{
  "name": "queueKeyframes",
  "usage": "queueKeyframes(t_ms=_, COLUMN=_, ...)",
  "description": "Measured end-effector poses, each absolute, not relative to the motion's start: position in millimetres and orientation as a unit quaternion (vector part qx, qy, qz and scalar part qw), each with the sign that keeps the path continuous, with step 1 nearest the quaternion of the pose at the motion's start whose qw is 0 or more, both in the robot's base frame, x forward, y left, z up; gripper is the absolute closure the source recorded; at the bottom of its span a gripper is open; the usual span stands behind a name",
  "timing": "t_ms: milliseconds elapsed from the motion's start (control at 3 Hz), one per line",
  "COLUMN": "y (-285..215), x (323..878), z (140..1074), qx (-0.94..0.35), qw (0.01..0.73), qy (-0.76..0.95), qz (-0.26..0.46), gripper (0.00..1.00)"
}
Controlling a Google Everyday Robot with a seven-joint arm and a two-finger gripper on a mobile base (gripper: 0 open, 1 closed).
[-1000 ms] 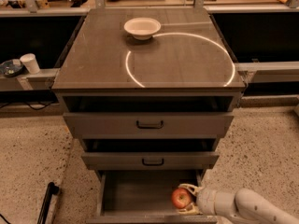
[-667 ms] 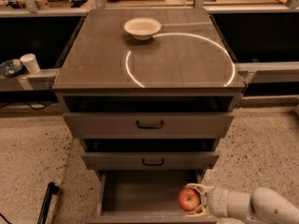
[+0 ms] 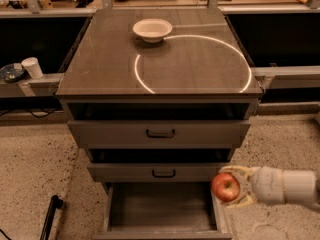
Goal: Pick apple from bottom drawer and place on counter
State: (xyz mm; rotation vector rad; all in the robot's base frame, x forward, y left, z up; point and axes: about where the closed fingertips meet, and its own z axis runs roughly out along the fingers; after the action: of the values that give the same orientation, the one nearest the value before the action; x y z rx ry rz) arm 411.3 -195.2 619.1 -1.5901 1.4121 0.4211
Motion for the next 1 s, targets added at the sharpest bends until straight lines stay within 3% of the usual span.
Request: queueKeyframes(t_ms=1000, y=-208.8, x=430.3, z=687.1, qx=-0.658, qw=0.514, qy=0.525, qz=0.165, gripper=1.00)
